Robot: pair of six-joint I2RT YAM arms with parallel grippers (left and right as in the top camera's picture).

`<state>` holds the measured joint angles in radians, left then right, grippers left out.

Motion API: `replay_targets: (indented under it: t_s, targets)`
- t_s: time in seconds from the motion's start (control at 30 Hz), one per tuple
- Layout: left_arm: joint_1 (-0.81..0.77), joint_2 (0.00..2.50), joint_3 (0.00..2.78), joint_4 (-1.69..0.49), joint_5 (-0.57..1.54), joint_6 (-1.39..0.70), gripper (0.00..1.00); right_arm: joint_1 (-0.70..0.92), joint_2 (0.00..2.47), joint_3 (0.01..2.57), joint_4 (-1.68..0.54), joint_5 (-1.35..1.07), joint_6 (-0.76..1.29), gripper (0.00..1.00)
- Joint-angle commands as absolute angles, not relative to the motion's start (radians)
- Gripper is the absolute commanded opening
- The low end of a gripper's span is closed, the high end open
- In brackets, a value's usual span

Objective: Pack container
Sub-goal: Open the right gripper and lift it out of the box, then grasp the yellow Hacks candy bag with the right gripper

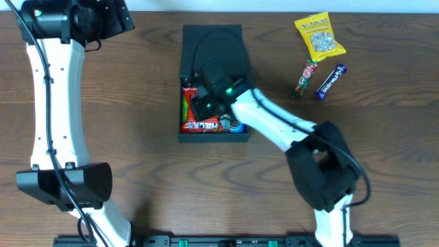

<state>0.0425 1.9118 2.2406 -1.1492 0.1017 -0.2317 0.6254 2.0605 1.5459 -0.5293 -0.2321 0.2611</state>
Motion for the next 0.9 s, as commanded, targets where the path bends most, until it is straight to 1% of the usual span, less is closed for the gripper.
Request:
replay_targets:
  t_s: [0.0,0.13,0.27,0.37,0.5,0.63,0.77,0.83,0.87]
  targets:
    - [0.046,1.906,2.262,-1.159,0.097,-0.232,0.95,0.505,1.930,1.601,-0.512,-0.196,0.218,0.01]
    - [0.046,1.906,2.262,-1.169,0.097,-0.232,0.95,0.334,1.880,1.603,-0.496,-0.137,0.178,0.01]
    - [0.046,1.906,2.262,-1.172,0.097,-0.232,0.95,0.140,1.901,1.602,-0.469,-0.093,0.177,0.01]
    - [0.046,1.906,2.262,-1.172,0.098,-0.232,0.95,0.049,1.937,1.602,-0.416,-0.094,0.163,0.01]
    - [0.045,1.906,2.262,-1.172,0.098,-0.232,0.95,-0.019,2.011,1.623,-0.356,-0.094,0.141,0.01]
    - [0.045,1.906,2.262,-1.172,0.099,-0.233,0.95,-0.034,2.173,1.830,-0.481,-0.085,0.096,0.01]
    - [0.045,1.906,2.262,-1.172,0.099,-0.233,0.95,-0.034,2.392,2.183,-0.699,-0.019,0.057,0.01]
    - [0.045,1.906,2.262,-1.174,0.099,-0.233,0.95,-0.035,2.481,2.319,-0.772,0.015,0.044,0.01]
    - [0.045,1.906,2.262,-1.175,0.099,-0.233,0.95,-0.036,2.523,2.380,-0.799,0.040,0.043,0.06]
